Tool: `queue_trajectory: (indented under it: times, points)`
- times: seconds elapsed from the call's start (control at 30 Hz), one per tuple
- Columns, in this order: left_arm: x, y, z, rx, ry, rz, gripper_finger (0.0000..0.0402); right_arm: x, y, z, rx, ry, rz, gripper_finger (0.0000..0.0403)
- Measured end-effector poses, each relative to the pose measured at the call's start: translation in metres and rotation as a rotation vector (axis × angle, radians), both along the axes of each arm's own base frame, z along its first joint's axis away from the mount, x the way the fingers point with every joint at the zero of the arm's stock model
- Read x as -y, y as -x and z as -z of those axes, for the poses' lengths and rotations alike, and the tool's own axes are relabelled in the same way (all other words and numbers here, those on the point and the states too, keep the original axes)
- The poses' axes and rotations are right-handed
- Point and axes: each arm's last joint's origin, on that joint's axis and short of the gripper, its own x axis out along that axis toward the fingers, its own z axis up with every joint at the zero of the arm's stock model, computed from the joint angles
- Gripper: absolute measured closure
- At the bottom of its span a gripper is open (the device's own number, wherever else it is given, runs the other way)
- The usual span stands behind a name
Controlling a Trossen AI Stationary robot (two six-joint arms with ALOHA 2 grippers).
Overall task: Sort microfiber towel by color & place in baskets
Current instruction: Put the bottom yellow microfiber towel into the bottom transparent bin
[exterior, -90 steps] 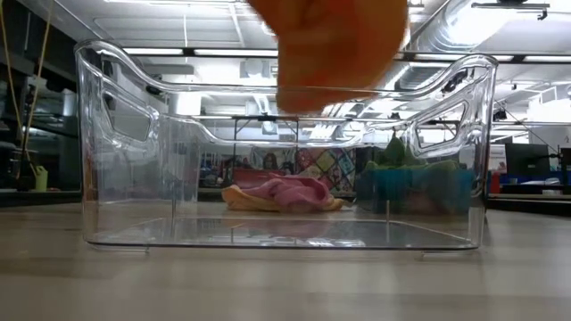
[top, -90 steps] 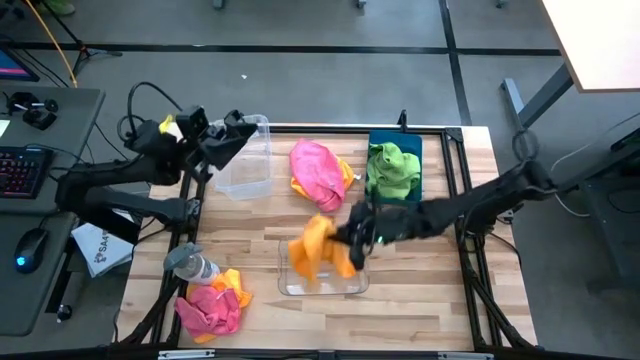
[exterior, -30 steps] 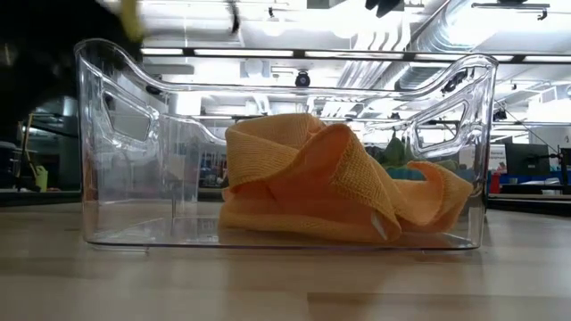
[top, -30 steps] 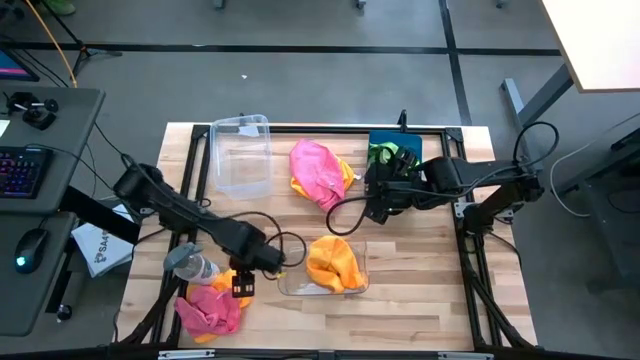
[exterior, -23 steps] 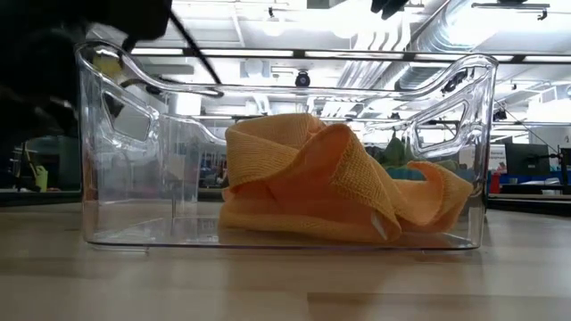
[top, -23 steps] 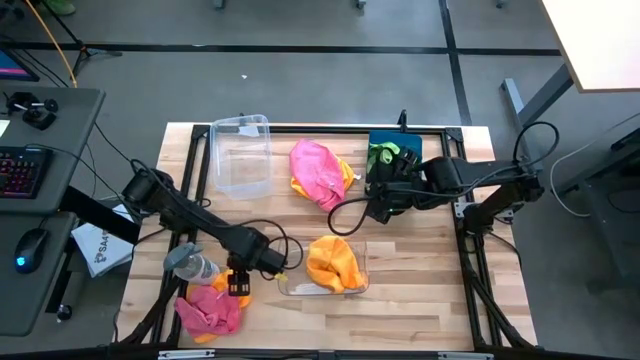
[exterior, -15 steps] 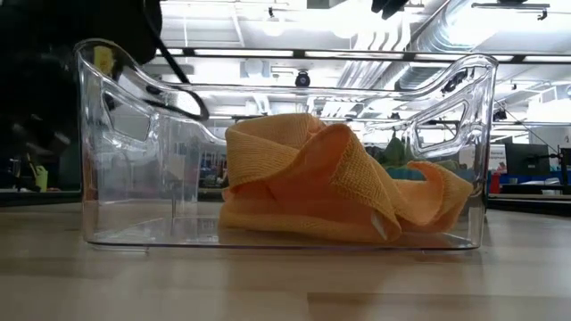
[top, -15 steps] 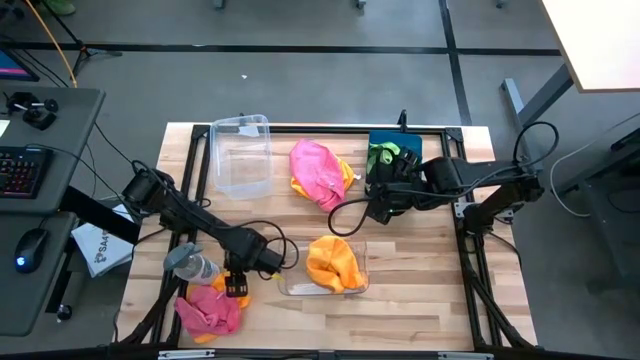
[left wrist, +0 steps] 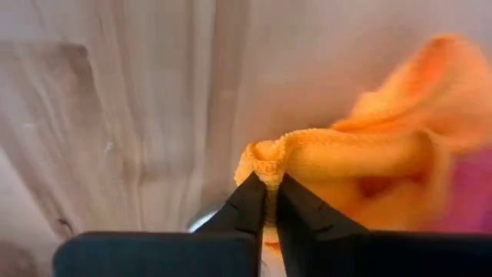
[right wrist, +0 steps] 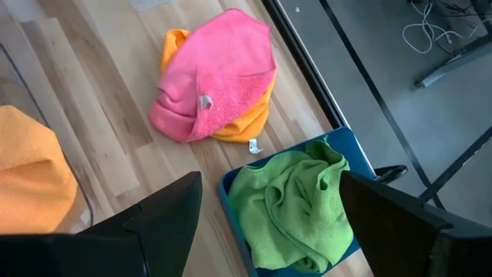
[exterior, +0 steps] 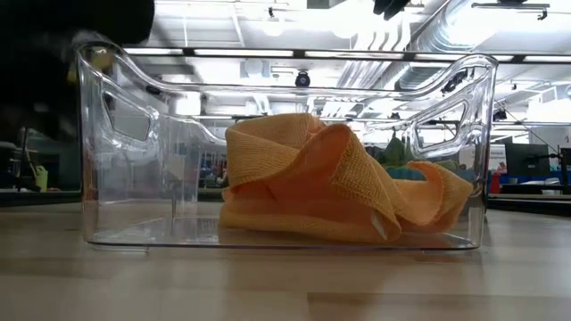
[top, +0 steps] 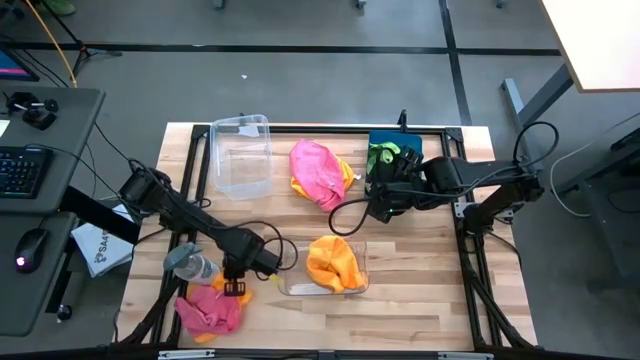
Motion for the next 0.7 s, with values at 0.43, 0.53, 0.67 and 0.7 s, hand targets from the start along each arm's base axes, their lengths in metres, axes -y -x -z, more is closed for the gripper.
queue_trajectory:
  times: [0.43,0.53,0.67,0.7]
  points:
    - [-0.018,0.020,-0.189,0.468,0.037,-0.150,0.0401,0.001,0.000,-0.001,0.010,0.067,0.013,0.0098]
    - [-0.024,0.032,-0.223,0.557,0.058,-0.178,0.0401,0.001,-0.001,-0.002,0.011,0.068,0.001,0.0098]
    - [-0.027,0.041,-0.252,0.629,0.105,-0.188,0.0401,0.001,-0.001,-0.001,0.011,0.067,0.000,0.0098]
    - [-0.028,0.041,-0.258,0.652,0.115,-0.178,0.0401,0.001,-0.001,-0.002,0.012,0.069,0.001,0.0098]
